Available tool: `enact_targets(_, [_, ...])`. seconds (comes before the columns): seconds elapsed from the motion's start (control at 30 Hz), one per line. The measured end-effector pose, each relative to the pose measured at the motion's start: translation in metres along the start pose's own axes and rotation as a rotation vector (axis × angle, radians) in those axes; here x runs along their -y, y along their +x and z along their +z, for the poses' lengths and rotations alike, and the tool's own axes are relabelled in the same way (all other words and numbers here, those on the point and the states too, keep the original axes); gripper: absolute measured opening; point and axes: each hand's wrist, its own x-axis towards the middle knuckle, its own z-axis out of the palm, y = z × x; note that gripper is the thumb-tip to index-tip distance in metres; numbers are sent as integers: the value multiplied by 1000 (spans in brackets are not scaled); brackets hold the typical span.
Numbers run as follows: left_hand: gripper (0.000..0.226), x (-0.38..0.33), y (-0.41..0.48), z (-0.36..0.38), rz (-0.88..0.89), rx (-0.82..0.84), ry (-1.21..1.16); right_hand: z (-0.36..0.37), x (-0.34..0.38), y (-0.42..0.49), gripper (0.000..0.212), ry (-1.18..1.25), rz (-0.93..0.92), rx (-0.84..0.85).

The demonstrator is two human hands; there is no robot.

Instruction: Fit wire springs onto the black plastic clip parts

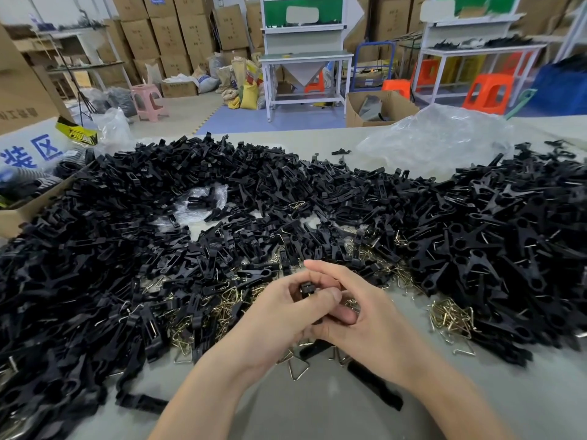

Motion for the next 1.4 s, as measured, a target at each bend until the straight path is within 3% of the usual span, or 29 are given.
enact_targets(0.07, [5,0,0,1,0,-3,15,-1,0,0,73,-13,11,-9])
enact_targets(0.17, [21,1,-1,0,-4,-17,40,0,1,-1,71,29,28,1])
enact_targets(0.37, [20,1,0,3,6,-29,41,2,0,0,67,43,43,16])
enact_targets(0.57, [22,4,1,3,45,-61,122,3,-1,0,76,51,18,-11])
enact_targets(0.8, [10,7,2,4,58,-12,141,-1,1,0,53,124,-68,-30])
enact_targets(0.9, [26,9,3,5,81,16,113,-3,1,1,41,24,-103,-68])
enact_targets(1.0, [54,12,5,7,77,29,38,-7,2,3,31,-45,-102,-189])
enact_targets(1.1, [66,12,5,6,94,26,-36,-33,0,9,16,84,-39,-540])
enact_targets(1.17, [60,11,4,3,145,-9,-24,-56,-6,12,44,406,101,-748])
enact_targets(1.23, [49,9,5,1,216,-97,-29,-66,-13,12,67,718,253,-772])
enact_targets(1.3, [30,7,6,-1,319,-255,-7,-60,-18,11,64,785,331,-712])
enact_targets(1.4, [16,5,10,-12,469,-552,239,-42,-15,10,43,623,291,-612])
